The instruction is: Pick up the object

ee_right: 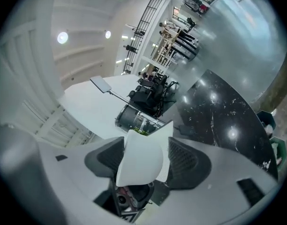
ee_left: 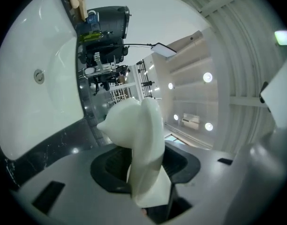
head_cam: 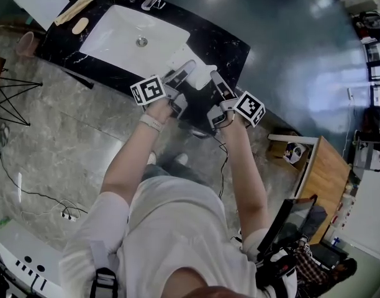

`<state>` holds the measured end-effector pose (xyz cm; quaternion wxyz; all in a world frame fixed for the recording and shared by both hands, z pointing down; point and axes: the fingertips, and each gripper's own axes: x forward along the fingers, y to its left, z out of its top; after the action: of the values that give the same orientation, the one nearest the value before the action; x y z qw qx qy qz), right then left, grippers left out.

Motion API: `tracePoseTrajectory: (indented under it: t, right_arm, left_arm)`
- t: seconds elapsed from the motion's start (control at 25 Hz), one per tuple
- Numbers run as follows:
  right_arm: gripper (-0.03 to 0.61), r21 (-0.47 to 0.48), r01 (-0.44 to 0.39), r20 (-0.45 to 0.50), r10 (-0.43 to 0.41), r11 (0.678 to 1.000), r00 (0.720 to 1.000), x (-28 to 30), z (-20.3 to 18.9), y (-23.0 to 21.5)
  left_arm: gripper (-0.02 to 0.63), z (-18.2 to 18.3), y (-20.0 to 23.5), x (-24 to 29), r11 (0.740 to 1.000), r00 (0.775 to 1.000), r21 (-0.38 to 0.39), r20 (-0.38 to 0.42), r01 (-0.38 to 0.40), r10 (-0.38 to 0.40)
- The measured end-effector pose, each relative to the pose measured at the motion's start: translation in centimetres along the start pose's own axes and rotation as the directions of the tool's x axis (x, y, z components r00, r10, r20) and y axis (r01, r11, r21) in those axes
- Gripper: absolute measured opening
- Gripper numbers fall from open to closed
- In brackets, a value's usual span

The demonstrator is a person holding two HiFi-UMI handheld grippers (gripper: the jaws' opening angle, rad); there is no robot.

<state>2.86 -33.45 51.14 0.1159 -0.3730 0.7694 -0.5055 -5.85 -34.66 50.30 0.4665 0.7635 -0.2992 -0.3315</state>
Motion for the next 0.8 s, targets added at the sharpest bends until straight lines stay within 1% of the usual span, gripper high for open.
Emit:
tracePoseTrajectory:
  t: [0.08, 0.12, 0.16, 0.2, 0.28, 0.36, 0.4, 0.48, 0.68, 0.8]
  right_arm:
    - [0.288, -0.005, -0.027, 0.03, 0.027, 1.0, 0.999, -1.3, 0.1, 1.5]
    - [0.288, -0.009, -0.042, 0.042, 0.042, 0.999, 0.998, -1.8, 0.1, 2.2]
    - [0.288, -0.015, -0.056, 0.056, 0.057, 0.998, 0.997, -2.2, 0.2, 2.9]
    - [0.288, -0.019, -0.066, 0.071, 0.068, 0.998, 0.995, -2.6, 0.4, 3.5]
    - [0.288, -0.024, -0.081, 0.105, 0.083, 0.996, 0.991, -3.8, 0.4, 4.6]
    - [0.287, -0.036, -0.09, 0.138, 0.094, 0.995, 0.986, -5.4, 0.2, 5.6]
    - [0.285, -0.046, -0.096, 0.151, 0.102, 0.994, 0.983, -6.3, 0.0, 6.2]
    - [0.276, -0.071, -0.114, 0.173, 0.125, 0.991, 0.977, -7.9, -0.8, 7.4]
    - [0.247, -0.114, -0.183, 0.225, 0.205, 0.976, 0.952, -10.7, -2.3, 10.4]
    - [0.239, -0.133, -0.205, 0.247, 0.232, 0.97, 0.941, -12.4, -3.1, 11.7]
  left_arm:
    - [0.181, 0.2, -1.8, -0.7, 1.0, 1.0, 0.007, -0.003, 0.005, -0.005]
    - [0.181, 0.2, -2.8, -1.1, 1.0, 1.0, -0.012, -0.004, 0.014, -0.014]
    - [0.181, 0.1, -3.9, -1.2, 0.998, 0.999, -0.043, -0.003, 0.041, -0.042]
    - [0.181, 0.1, -4.8, -1.4, 0.996, 0.998, -0.052, -0.005, 0.067, -0.067]
    - [0.179, 0.0, -6.1, -2.3, 0.996, 0.996, -0.039, -0.013, 0.084, -0.085]
    - [0.179, -0.1, -7.9, -3.6, 0.992, 0.994, -0.077, 0.0, 0.105, -0.105]
    - [0.179, -0.1, -8.8, -4.2, 0.989, 0.993, -0.084, 0.008, 0.121, -0.121]
    - [0.179, -0.2, -10.5, -5.7, 0.987, 0.989, -0.071, 0.014, 0.146, -0.145]
    - [0.179, -0.5, -13.3, -9.0, 0.988, 0.988, -0.015, -0.005, 0.157, -0.157]
    - [0.179, -1.3, -15.0, -10.6, 0.984, 0.984, 0.0, -0.014, 0.175, -0.175]
